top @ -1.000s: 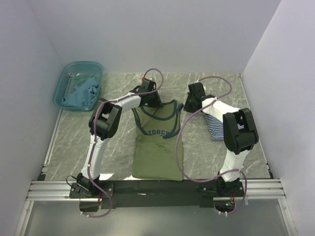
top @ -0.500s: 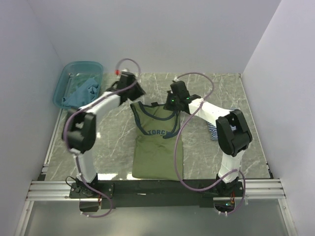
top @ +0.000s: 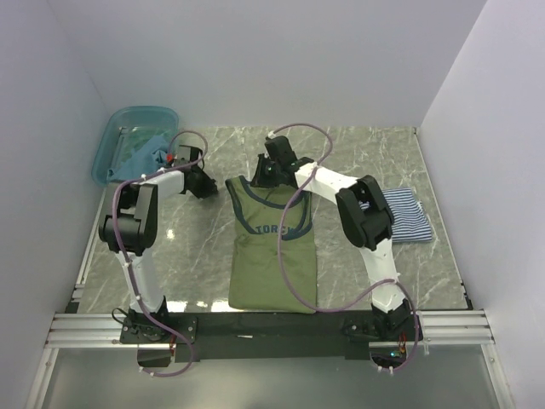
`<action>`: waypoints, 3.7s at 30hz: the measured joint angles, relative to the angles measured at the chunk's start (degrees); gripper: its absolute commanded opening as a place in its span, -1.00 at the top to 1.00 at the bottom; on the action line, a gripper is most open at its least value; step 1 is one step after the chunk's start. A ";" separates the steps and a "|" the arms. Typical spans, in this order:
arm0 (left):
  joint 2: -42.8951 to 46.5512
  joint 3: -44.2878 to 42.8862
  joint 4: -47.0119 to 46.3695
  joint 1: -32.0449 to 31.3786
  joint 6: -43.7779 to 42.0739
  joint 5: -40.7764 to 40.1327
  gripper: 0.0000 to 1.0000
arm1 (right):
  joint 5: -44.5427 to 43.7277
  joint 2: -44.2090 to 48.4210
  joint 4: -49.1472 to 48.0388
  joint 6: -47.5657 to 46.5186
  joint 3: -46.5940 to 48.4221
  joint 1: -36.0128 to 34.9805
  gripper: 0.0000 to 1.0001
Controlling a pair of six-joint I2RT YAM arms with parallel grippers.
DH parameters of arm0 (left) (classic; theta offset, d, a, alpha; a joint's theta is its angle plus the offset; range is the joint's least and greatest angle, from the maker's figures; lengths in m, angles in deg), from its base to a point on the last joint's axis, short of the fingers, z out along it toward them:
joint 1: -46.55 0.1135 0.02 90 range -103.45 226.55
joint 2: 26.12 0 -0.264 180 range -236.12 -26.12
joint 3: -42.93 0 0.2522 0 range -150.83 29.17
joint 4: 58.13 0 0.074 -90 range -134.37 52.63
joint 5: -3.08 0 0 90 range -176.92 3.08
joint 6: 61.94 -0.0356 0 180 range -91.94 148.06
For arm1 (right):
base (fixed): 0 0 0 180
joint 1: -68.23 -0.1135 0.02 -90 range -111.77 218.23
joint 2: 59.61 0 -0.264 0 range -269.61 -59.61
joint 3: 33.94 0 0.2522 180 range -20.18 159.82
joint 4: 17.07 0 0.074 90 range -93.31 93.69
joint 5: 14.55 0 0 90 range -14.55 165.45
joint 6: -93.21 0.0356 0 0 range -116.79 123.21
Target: Fold and stack the tank tops
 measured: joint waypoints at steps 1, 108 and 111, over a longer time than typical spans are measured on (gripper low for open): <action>-1.51 0.00 -0.20 -0.17 0.42 1.22 0.57 | 0.44 -1.27 0.26 0.11 1.36 -0.09 0.74; -31.23 -36.48 -17.88 -23.17 -3.45 21.33 0.28 | 1.60 5.68 -6.16 3.78 -15.39 25.81 0.45; -32.00 -36.50 -17.81 -23.23 -3.17 21.51 0.31 | 1.36 5.68 -5.75 2.97 -15.39 25.81 0.31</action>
